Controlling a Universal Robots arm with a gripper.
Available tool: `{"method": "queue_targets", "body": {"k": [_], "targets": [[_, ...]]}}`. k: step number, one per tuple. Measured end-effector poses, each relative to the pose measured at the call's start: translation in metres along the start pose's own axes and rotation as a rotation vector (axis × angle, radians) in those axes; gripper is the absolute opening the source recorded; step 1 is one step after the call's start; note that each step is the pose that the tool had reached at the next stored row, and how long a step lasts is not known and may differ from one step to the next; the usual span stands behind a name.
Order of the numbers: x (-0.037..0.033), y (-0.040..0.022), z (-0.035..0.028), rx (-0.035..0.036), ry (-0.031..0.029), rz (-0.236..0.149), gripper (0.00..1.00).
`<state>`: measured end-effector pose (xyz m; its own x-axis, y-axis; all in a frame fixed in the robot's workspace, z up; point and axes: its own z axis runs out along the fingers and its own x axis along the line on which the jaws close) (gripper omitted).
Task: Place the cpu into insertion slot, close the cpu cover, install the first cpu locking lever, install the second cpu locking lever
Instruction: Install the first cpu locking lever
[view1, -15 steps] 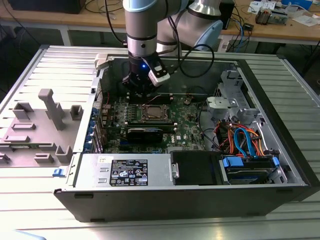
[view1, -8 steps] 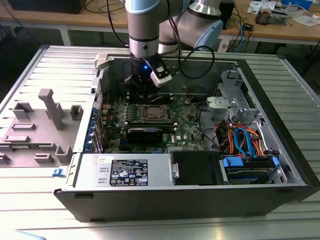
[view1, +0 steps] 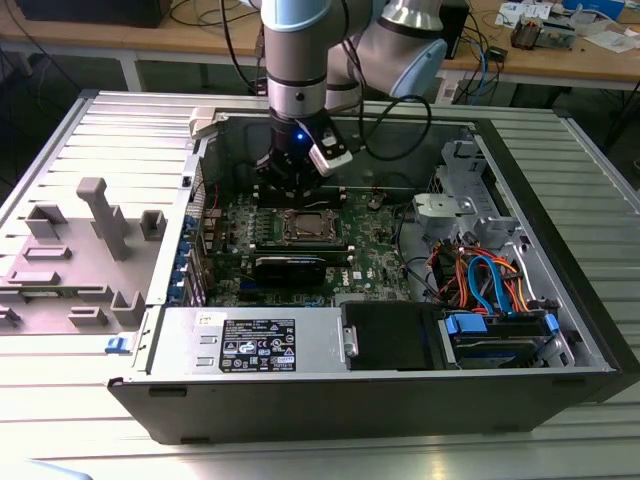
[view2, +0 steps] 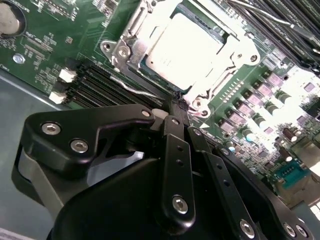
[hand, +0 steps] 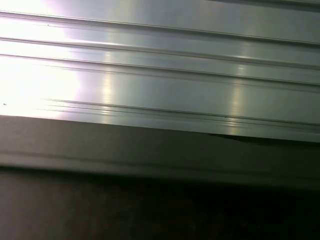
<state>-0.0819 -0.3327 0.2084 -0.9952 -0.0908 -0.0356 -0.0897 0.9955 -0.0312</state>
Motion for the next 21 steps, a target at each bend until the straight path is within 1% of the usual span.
{"method": "queue_targets", "body": {"k": [5, 6, 9, 10, 17, 20, 21], "targets": [[-0.0059, -0.0005, 0.0016, 0.0001, 0.0001, 0.0, 0.11], [-0.0095, -0.0008, 0.0024, 0.0002, 0.0002, 0.0, 0.11], [-0.0138, -0.0012, 0.0036, 0.0002, 0.0002, 0.0, 0.11], [-0.0162, -0.0014, 0.0043, 0.0003, 0.0003, 0.0, 0.11], [-0.0218, -0.0019, 0.0052, 0.0001, 0.0002, 0.0, 0.11], [-0.0254, -0.0022, 0.0054, -0.0001, 0.0001, 0.0, 0.11], [-0.0277, -0.0024, 0.0056, -0.0003, 0.0001, 0.0, 0.11]]}}
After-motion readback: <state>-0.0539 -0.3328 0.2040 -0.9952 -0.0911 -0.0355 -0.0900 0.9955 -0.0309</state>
